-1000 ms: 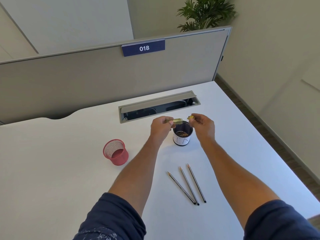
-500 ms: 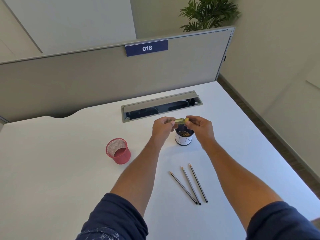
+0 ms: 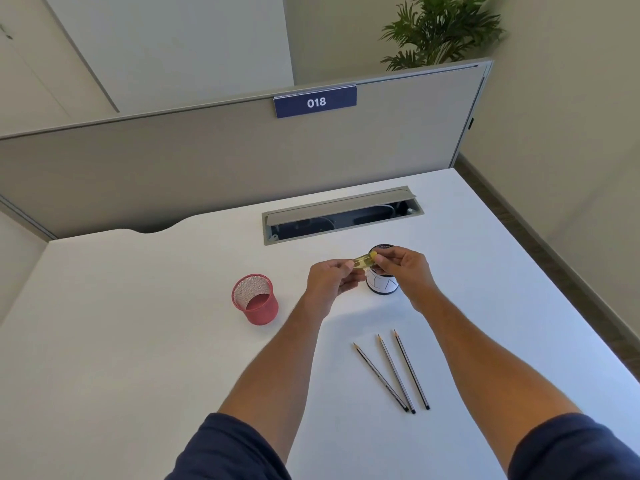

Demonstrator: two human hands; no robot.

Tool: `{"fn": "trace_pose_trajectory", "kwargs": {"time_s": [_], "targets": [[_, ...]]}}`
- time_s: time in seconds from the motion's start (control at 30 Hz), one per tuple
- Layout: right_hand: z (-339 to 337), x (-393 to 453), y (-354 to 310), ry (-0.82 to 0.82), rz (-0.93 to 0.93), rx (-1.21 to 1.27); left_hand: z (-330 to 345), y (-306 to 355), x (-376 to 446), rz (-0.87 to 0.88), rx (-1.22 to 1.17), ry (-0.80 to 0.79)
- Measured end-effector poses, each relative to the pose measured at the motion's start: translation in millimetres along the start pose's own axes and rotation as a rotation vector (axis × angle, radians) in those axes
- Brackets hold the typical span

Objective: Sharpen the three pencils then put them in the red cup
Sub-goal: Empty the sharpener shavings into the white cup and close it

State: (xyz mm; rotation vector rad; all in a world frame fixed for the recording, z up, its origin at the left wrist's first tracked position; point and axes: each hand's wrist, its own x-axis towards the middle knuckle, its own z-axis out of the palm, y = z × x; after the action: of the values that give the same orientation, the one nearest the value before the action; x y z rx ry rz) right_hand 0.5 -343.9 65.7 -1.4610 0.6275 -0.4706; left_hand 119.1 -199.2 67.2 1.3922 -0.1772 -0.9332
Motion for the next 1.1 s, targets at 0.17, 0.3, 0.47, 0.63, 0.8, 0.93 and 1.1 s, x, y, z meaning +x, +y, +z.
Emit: {"fn": "trace_pose_trajectory", "kwargs": {"time_s": [0.17,0.3,0.47,0.63,0.8,0.93,1.1], "targets": [[14.6,-11.9,6.0,0.014,0.006,-0.108,-14.4,-7.3,-15.3,0.005,0.033,0.014],[31.0,-23.3,19.2,0.003,0.015,-0.189,-30.0,-19.3,-27.4,0.036,0.099,0.059],[50.5,-37.6,29.5,-0.013,0.076,-0.208,-45.1,-30.6,-45.9,0.080,0.146,0.082],[65.5,-41.1,20.4,-0.131,0.143,-0.019,-60.2,-41.7,-64.2,0.022,-0.049,0.102],[77.6,-39.4,8.4,-0.225,0.154,-0.009,-65.2,-41.4,-76.6,0.075,-0.071,0.134],[83.9,-41.4,1.7,-0.266,0.166,-0.080,-76.0,-37.7,-83.4,0.105,0.001,0.121],[92.1,-50.9,9.7,-0.270,0.183,-0.161,-86.6,-45.1,-92.4,0.109,0.181,0.139]]}}
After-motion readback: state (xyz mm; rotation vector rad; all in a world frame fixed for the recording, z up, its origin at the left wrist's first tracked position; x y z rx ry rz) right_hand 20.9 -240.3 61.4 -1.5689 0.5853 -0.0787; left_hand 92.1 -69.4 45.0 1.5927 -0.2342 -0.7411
